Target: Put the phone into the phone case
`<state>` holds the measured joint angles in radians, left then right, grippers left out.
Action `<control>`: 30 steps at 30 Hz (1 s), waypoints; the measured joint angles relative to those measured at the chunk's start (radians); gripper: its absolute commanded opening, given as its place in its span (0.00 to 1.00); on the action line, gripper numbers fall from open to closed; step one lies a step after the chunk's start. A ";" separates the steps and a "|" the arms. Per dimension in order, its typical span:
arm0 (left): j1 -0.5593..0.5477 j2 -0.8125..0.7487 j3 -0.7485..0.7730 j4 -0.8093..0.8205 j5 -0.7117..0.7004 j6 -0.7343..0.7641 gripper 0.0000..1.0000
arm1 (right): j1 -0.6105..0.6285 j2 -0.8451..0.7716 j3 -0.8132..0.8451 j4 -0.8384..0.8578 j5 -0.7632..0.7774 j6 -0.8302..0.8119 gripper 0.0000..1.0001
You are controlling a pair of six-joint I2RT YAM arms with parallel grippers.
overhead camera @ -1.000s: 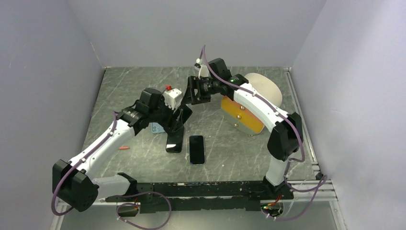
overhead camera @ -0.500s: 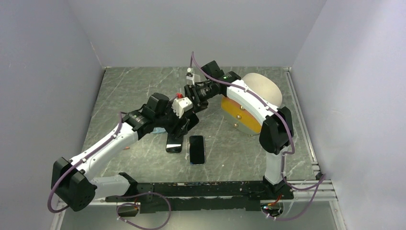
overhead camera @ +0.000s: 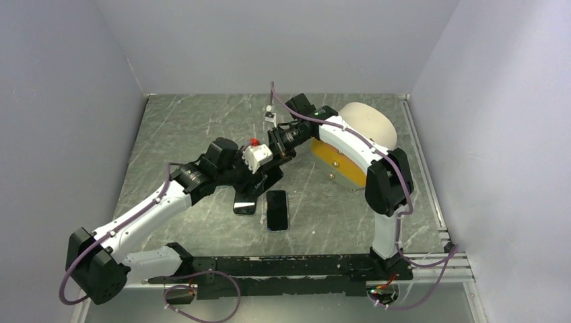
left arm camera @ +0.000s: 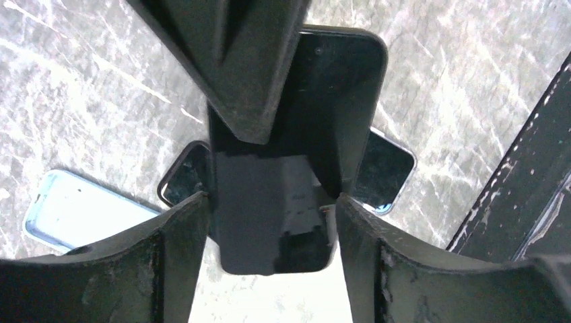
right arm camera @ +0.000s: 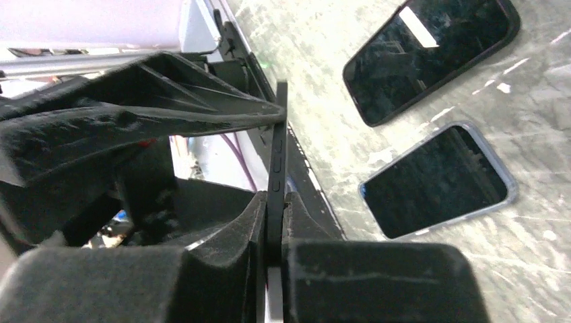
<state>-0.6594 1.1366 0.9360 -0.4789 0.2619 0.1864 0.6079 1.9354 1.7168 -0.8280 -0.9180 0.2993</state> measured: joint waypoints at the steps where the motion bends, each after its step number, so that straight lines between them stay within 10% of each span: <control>1: -0.003 -0.003 0.000 -0.001 -0.008 0.004 0.32 | -0.004 0.000 -0.008 0.003 -0.003 0.011 0.00; 13: -0.001 -0.025 0.000 0.028 -0.215 -0.132 0.87 | -0.021 -0.050 -0.100 0.183 0.043 0.164 0.00; 30: 0.595 0.117 0.172 -0.152 -0.203 -0.598 0.64 | -0.007 -0.174 -0.221 0.565 0.427 0.520 0.00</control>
<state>-0.0647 1.2541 1.1076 -0.6308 0.0586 -0.4114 0.6010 1.7611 1.4956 -0.2634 -0.4908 0.8196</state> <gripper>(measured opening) 0.670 0.090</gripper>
